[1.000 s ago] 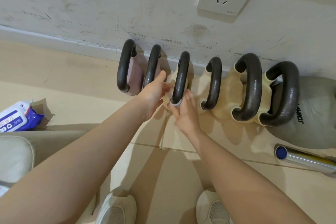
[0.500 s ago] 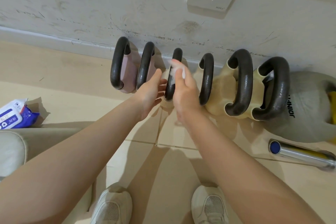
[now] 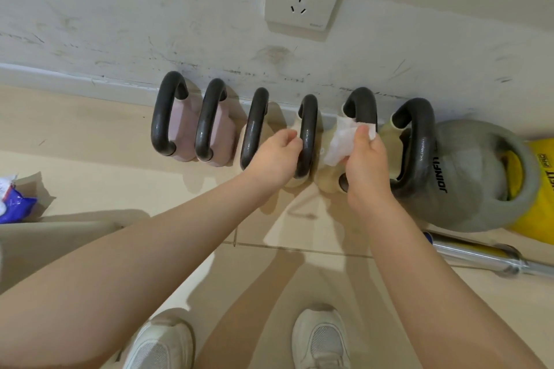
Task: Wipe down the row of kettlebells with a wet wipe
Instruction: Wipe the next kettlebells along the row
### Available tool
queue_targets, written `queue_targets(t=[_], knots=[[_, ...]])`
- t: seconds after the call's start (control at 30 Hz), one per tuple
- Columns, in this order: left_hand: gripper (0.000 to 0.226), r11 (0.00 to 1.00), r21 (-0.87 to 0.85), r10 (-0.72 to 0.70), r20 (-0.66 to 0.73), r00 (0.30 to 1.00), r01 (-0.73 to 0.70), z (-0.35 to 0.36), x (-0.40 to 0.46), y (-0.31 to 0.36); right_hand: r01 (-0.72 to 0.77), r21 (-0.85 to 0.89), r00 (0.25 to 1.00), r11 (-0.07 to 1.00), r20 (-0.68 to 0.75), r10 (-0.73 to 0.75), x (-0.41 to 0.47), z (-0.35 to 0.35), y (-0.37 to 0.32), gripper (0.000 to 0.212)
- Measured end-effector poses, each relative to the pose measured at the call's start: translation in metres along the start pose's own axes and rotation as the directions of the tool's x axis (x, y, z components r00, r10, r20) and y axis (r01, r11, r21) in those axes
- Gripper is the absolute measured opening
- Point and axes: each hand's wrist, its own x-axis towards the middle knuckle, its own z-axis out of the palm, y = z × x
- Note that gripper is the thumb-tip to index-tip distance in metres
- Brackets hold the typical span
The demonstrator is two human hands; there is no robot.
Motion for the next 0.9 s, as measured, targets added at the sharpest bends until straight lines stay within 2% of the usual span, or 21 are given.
queue_targets(t=[0.07, 0.13, 0.2, 0.27, 0.33, 0.37, 0.43, 0.47, 0.6, 0.63, 0.77, 0.83, 0.9], knots=[[0.026, 0.993, -0.087, -0.083, 0.016, 0.996, 0.084, 0.007, 0.006, 0.002, 0.033, -0.059, 0.999, 0.998, 0.035, -0.031, 0.005, 0.003, 0.000, 0.040], [0.031, 0.986, -0.143, -0.095, -0.026, 0.995, 0.090, 0.009, 0.012, 0.002, 0.063, -0.096, 0.977, 0.993, 0.210, -0.042, 0.003, 0.012, 0.000, 0.047], [0.037, 0.971, -0.216, -0.111, -0.051, 0.992, 0.098, 0.008, 0.016, 0.001, 0.039, -0.085, 0.916, 0.996, 0.401, -0.002, -0.002, 0.023, 0.006, 0.060], [0.044, 0.960, -0.259, -0.129, -0.069, 0.989, 0.107, 0.007, 0.020, 0.000, 0.028, -0.010, 0.886, 1.000, 0.464, -0.020, 0.000, 0.029, 0.016, 0.066], [0.049, 0.951, -0.289, -0.133, -0.072, 0.988, 0.107, 0.006, 0.023, -0.001, 0.027, 0.086, 0.917, 0.996, 0.394, -0.059, 0.005, 0.031, 0.026, 0.061], [0.050, 0.948, -0.301, -0.136, -0.074, 0.988, 0.108, 0.006, 0.025, -0.001, 0.057, 0.103, 0.947, 0.993, 0.310, -0.086, 0.006, 0.032, 0.027, 0.055], [0.052, 0.939, -0.324, -0.149, -0.081, 0.986, 0.115, 0.006, 0.027, -0.001, 0.076, 0.046, 0.989, 0.996, 0.123, -0.081, 0.011, 0.038, 0.028, 0.039], [0.053, 0.936, -0.330, -0.156, -0.083, 0.984, 0.120, 0.005, 0.027, -0.001, 0.046, 0.004, 0.996, 0.999, 0.076, -0.047, 0.013, 0.043, 0.024, 0.037], [0.053, 0.934, -0.328, -0.171, -0.063, 0.983, 0.142, 0.002, 0.028, -0.007, -0.243, -0.048, 0.954, 0.969, 0.167, 0.248, 0.024, 0.057, 0.009, 0.028], [0.052, 0.936, -0.319, -0.171, -0.047, 0.984, 0.148, 0.001, 0.028, -0.009, -0.273, -0.062, 0.945, 0.960, 0.169, 0.280, 0.026, 0.057, 0.007, 0.029], [0.055, 0.958, -0.247, -0.159, -0.028, 0.987, 0.148, 0.003, 0.029, -0.009, -0.125, -0.214, 0.967, 0.969, 0.194, 0.168, 0.024, 0.050, 0.019, 0.024], [0.057, 0.959, -0.243, -0.160, -0.027, 0.987, 0.148, 0.004, 0.031, -0.007, -0.105, -0.162, 0.968, 0.981, 0.211, 0.139, 0.019, 0.049, 0.021, 0.020], [0.056, 0.957, -0.244, -0.167, -0.020, 0.986, 0.157, 0.005, 0.032, -0.006, -0.164, -0.096, 0.971, 0.982, 0.158, 0.178, 0.025, 0.052, 0.014, 0.017]])
